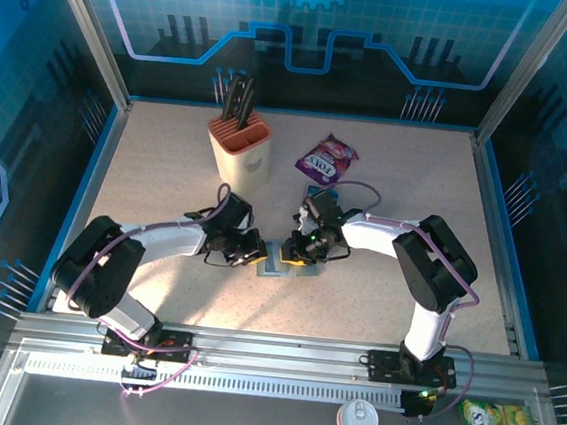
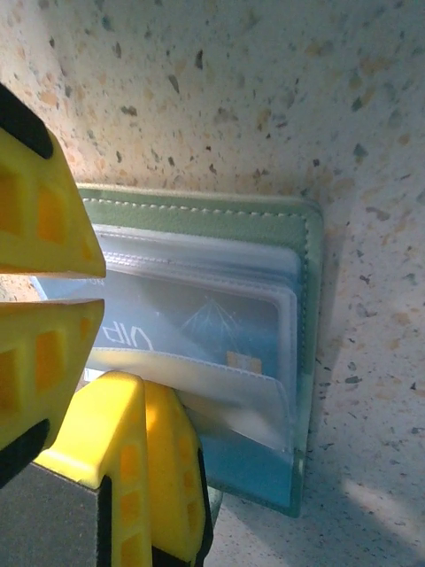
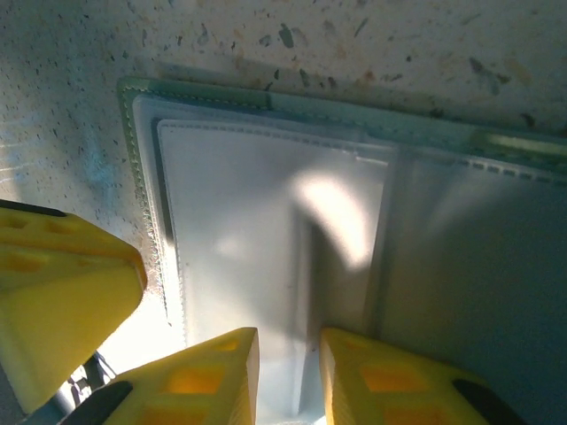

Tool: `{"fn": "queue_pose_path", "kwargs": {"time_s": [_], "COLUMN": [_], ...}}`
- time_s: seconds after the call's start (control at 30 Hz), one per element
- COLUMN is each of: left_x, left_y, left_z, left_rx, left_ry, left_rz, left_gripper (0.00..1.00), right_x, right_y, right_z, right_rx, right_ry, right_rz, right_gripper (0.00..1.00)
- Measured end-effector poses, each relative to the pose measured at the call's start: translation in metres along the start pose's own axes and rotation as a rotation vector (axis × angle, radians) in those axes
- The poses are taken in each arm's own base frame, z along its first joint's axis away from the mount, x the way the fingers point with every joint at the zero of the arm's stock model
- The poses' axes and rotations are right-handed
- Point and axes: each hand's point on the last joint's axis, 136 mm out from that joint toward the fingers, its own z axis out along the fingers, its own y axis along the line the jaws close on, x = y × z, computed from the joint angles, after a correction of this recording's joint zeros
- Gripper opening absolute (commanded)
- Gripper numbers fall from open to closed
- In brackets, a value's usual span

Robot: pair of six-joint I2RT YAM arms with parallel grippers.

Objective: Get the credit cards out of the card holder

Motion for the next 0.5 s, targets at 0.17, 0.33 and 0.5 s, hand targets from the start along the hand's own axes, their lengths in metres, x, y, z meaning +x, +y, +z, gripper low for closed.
{"fn": "queue_pose_path", "kwargs": {"time_s": [0.17, 0.33, 0.5], "left_x": [0.002, 0.000, -0.002], "left_y": [-0.004, -0.011, -0.015], "left_z": [0.004, 0.007, 0.011], "left_rx": [0.013, 0.030, 0.042], "left_ry": [0.007, 0.009, 0.015], "left_rz": [0.000, -0.002, 0.004], "left_gripper": [0.20, 0.21, 0.21], "right_x": [0.000, 0.000, 0.001], "right_y": [0.000, 0.000, 0.000], "right_z": [0.000, 0.001, 0.001], "right_rx": [-0.003, -0.005, -0.007], "right_ry": [0.001, -0.001, -0.002], "right_rz": [0.002, 0.001, -0.001], "right_gripper": [0.26, 0.26, 0.26]}}
